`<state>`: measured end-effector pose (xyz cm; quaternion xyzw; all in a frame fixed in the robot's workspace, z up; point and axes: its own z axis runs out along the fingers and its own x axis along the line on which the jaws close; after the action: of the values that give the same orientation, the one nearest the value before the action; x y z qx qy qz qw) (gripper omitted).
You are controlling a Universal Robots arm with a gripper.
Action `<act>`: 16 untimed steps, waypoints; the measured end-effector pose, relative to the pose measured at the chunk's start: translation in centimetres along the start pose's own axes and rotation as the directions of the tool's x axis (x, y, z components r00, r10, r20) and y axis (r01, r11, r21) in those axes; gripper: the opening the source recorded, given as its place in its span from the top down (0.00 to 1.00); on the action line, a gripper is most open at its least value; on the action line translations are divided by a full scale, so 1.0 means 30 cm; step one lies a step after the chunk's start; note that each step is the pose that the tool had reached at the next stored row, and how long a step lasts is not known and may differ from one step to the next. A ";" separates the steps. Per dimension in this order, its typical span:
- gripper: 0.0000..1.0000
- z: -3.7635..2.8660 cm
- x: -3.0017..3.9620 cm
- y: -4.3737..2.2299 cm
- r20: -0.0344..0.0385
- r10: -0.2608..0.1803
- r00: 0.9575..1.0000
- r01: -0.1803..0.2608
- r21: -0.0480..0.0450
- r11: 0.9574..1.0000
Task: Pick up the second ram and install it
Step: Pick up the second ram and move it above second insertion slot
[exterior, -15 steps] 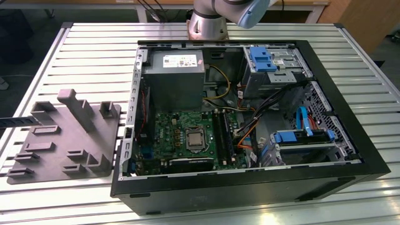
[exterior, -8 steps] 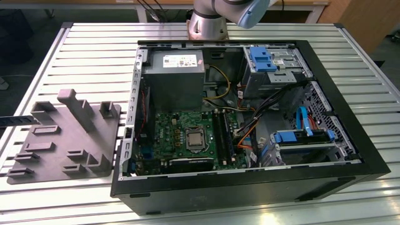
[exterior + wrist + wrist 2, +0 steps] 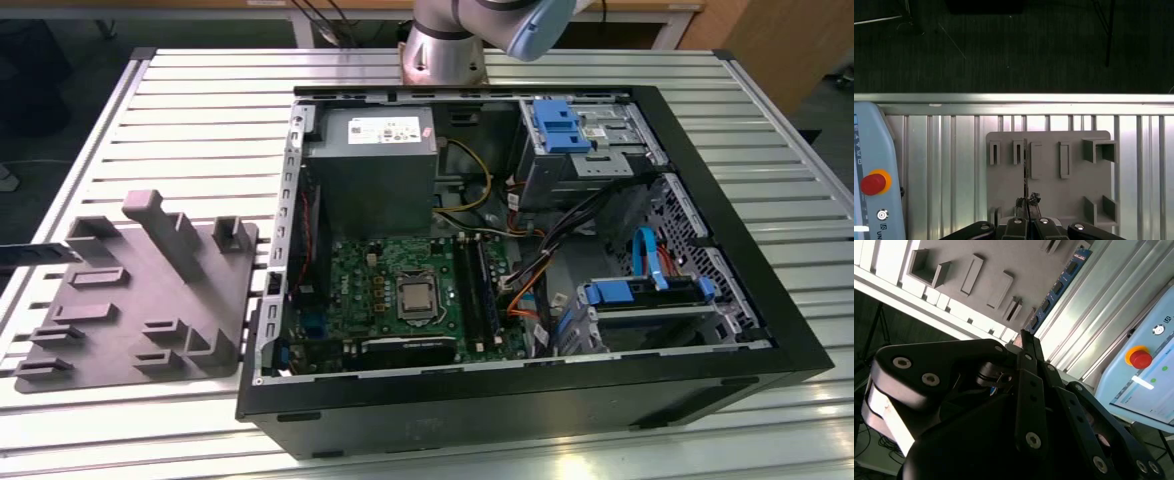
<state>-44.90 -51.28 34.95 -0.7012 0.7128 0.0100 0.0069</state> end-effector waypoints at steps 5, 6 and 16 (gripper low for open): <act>0.88 -0.009 0.000 0.004 0.000 0.000 1.000 0.000 0.002 1.000; 0.88 -0.011 0.000 0.004 0.000 0.000 1.000 0.000 0.003 1.000; 0.88 -0.030 -0.001 0.012 0.000 0.000 1.000 0.000 0.007 1.000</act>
<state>-45.26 -51.28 35.84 -0.7013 0.7128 0.0075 0.0096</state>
